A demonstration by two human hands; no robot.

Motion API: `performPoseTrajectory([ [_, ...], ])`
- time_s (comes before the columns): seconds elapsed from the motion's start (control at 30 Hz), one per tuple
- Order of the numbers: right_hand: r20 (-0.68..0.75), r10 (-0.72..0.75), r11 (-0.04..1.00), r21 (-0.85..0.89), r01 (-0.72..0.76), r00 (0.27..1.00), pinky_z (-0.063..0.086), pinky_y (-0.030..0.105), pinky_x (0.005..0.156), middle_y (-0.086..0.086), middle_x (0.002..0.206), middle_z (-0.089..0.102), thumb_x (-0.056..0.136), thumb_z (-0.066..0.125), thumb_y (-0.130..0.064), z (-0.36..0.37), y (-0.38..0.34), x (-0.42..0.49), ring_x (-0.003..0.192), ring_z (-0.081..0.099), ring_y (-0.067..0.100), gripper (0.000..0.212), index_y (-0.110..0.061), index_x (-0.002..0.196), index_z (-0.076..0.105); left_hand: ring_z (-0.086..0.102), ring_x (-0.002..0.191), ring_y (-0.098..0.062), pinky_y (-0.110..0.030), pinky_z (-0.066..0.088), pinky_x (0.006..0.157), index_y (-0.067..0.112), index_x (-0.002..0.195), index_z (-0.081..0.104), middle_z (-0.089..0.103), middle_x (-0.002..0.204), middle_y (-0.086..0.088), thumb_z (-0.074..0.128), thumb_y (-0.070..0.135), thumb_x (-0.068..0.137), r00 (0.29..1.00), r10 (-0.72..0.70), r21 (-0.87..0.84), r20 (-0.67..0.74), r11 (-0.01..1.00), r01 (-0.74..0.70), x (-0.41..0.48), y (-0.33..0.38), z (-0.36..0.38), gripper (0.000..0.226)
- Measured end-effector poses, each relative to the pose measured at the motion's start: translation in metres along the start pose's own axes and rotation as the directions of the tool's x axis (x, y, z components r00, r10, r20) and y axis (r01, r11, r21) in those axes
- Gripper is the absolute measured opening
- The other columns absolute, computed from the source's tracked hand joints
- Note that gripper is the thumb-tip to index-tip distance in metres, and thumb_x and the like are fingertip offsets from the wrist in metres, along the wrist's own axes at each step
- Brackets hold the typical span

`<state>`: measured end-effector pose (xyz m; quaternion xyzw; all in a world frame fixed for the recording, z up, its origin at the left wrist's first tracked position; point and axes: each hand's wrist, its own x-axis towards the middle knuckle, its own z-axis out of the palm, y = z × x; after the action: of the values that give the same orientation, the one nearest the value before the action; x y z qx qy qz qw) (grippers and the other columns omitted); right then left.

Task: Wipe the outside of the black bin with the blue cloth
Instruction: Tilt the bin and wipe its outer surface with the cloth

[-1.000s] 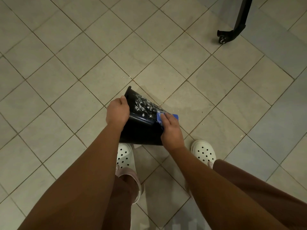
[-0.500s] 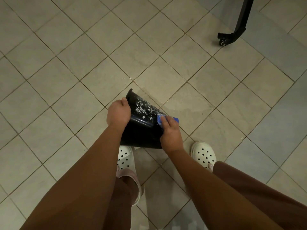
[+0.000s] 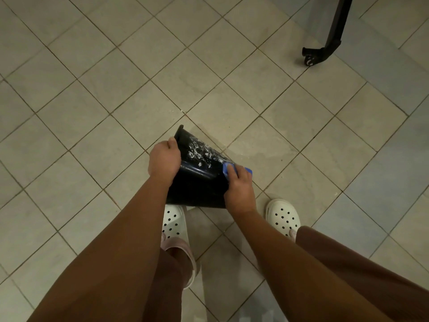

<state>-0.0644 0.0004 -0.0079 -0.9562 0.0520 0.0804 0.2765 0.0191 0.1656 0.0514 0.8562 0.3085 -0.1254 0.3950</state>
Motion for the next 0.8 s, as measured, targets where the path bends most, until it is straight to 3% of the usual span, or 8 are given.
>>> performPoseTrajectory([
  [0.13, -0.006, -0.086, 0.996, -0.016, 0.086, 0.996, 0.050, 0.051, 0.088, 0.028, 0.121, 0.053, 0.059, 0.070, 0.015, 0.010, -0.007, -0.024, 0.111, 0.051, 0.044, 0.068, 0.003, 0.124, 0.053, 0.039, 0.057, -0.018, -0.034, 0.033, 0.061, 0.013, 0.062, 0.039, 0.042, 0.062, -0.005, 0.032, 0.033, 0.105, 1.000, 0.002, 0.017, -0.002, 1.000, -0.002, 0.001, 0.001, 0.001, 0.048],
  [0.27, -0.039, -0.199, 0.980, 0.010, 0.200, 0.979, 0.046, 0.053, 0.093, 0.028, 0.123, 0.053, 0.059, 0.072, 0.015, 0.007, -0.019, -0.006, 0.115, 0.050, 0.045, 0.069, 0.002, 0.125, 0.053, 0.039, 0.058, -0.017, -0.034, 0.034, 0.062, 0.013, 0.063, 0.040, 0.043, 0.063, -0.004, 0.032, 0.033, 0.105, 1.000, 0.011, 0.014, -0.005, 1.000, -0.011, 0.000, 0.000, 0.000, 0.047],
  [0.47, -0.020, -0.070, 0.998, -0.012, 0.069, 0.997, 0.047, 0.054, 0.093, 0.028, 0.131, 0.048, 0.064, 0.070, 0.014, 0.006, -0.011, -0.011, 0.122, 0.044, 0.045, 0.071, 0.000, 0.131, 0.048, 0.039, 0.058, -0.017, -0.034, 0.034, 0.063, 0.014, 0.063, 0.040, 0.041, 0.063, -0.004, 0.032, 0.032, 0.105, 1.000, -0.012, -0.028, -0.015, 1.000, 0.011, 0.000, -0.001, 0.001, 0.046],
  [0.67, -0.039, -0.223, 0.975, -0.006, 0.223, 0.974, 0.034, 0.053, 0.098, 0.028, 0.128, 0.051, 0.058, 0.075, 0.014, 0.009, -0.029, -0.016, 0.121, 0.046, 0.046, 0.076, 0.001, 0.129, 0.050, 0.043, 0.061, -0.017, -0.035, 0.037, 0.067, 0.014, 0.065, 0.043, 0.046, 0.067, -0.005, 0.031, 0.033, 0.105, 1.000, -0.011, -0.023, -0.001, 1.000, 0.011, 0.001, 0.001, 0.001, 0.045],
  [0.8, -0.003, -0.170, 0.985, -0.028, 0.170, 0.985, 0.044, 0.050, 0.098, 0.025, 0.131, 0.048, 0.070, 0.068, 0.010, 0.001, -0.020, 0.009, 0.122, 0.045, 0.040, 0.066, -0.001, 0.132, 0.047, 0.040, 0.059, -0.015, -0.033, 0.034, 0.061, 0.015, 0.064, 0.040, 0.043, 0.064, -0.004, 0.032, 0.032, 0.105, 1.000, -0.004, -0.038, -0.008, 0.999, 0.004, 0.000, -0.002, 0.003, 0.045],
])
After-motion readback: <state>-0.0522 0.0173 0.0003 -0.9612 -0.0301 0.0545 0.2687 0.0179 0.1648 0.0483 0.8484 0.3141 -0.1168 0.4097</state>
